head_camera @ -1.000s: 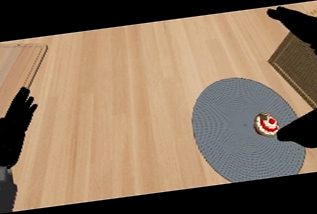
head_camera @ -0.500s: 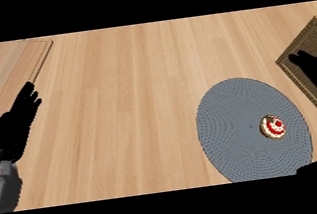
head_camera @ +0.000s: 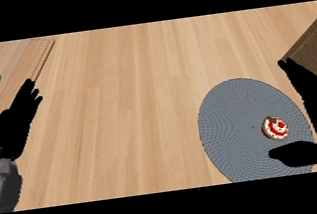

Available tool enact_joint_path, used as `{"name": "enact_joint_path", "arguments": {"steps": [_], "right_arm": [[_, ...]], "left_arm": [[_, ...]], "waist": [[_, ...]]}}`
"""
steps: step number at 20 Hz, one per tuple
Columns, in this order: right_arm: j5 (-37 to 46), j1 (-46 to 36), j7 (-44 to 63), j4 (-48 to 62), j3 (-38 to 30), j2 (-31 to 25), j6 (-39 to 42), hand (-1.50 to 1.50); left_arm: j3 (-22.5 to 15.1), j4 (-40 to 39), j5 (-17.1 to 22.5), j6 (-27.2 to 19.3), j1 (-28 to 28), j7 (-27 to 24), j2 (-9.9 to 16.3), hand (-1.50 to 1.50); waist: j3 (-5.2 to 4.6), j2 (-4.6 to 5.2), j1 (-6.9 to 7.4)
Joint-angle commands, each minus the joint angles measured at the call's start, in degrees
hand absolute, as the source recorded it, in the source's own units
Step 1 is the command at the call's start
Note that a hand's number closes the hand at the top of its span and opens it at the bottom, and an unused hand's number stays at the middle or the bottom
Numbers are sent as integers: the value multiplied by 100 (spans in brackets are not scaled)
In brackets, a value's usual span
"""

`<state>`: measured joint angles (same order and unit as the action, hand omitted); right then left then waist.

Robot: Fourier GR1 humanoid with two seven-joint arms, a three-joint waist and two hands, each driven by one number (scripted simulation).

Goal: Pick the cupcake from the placemat and place it in the basket

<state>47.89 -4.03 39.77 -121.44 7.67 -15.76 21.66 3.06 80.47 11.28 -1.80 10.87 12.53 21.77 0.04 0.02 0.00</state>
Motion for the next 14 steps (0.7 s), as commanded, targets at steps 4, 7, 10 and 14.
{"name": "enact_joint_path", "arguments": {"steps": [4, 7, 10, 14], "right_arm": [[448, 299, -674, 1189, -15, 78, -630, -150], [441, -70, -509, 1660, -102, 180, -391, -150], [395, 89, -561, 1412, -258, 58, -110, -150], [546, 972, -1363, 1370, -201, -64, -649, -150]], "left_arm": [[-61, -85, -312, -218, 382, 285, -260, 0], [253, -356, -110, 289, 244, -7, -57, 0], [64, 240, -352, 141, -290, 44, -315, 0], [207, 46, -450, 282, -201, -158, -250, 0]], "waist": [[-2, 1, -21], [-4, 3, 1], [-4, -6, 8], [-3, -6, -19]]}}
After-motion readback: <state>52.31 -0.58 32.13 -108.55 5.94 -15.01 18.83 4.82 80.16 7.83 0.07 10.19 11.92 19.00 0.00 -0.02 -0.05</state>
